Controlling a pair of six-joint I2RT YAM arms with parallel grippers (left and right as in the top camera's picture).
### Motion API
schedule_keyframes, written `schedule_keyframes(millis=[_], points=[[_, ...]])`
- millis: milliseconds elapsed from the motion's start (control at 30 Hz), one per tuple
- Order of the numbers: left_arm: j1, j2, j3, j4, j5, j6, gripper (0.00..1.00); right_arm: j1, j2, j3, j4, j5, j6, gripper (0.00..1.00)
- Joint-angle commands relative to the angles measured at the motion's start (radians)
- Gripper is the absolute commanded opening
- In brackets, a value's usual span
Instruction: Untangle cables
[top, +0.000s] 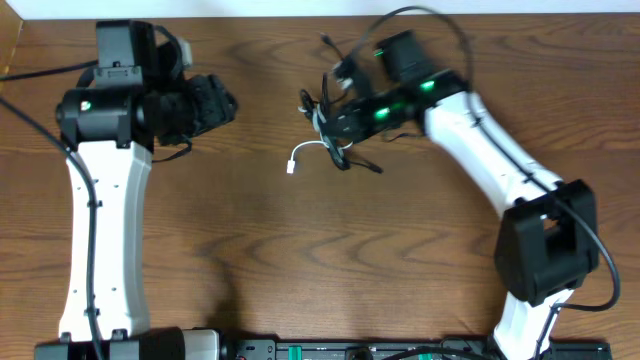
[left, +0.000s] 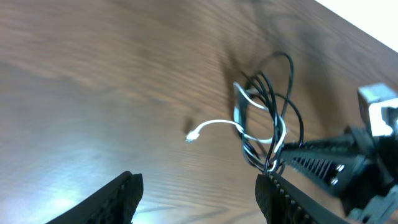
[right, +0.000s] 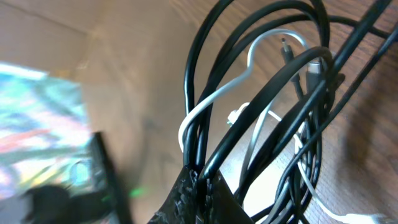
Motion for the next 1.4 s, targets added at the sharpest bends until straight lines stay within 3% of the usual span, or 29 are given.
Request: schedule_keyframes(millis=[0, 167, 367, 433, 667, 1100, 1367], points=[[-0.032, 0.045, -0.014, 0.029, 0.222, 0.086, 0.63, -0.060, 0.006, -0.001, -0.076, -0.298, -0.221, 0.01], [-0.107, 0.119, -0.016, 0.105, 0.306, 0.085, 0.63, -0.103, 0.006, -0.001, -0.160, -0.308, -0.293, 0.01], [-0.215, 0.221, -0.016, 0.199, 0.333, 0.084, 0.63, -0.118, 0.006, -0.001, -0.169, -0.291, -0.262, 0.01], [-0.242, 0.251, -0.016, 0.222, 0.331, 0.078, 0.59, -0.125, 0.006, -0.001, -0.170, -0.254, -0.226, 0.01], [-0.285, 0.314, -0.016, 0.272, 0.283, -0.070, 0.50, -0.139, 0.006, -0.001, -0.169, -0.101, -0.141, 0.01], [-0.370, 0.349, -0.016, 0.276, 0.137, -0.226, 0.50, -0.135, 0.006, -0.001, -0.169, -0.014, -0.111, 0.01], [-0.378, 0.350, -0.016, 0.245, 0.129, -0.288, 0.45, -0.135, 0.006, -0.001, -0.169, 0.029, -0.085, 0.01]])
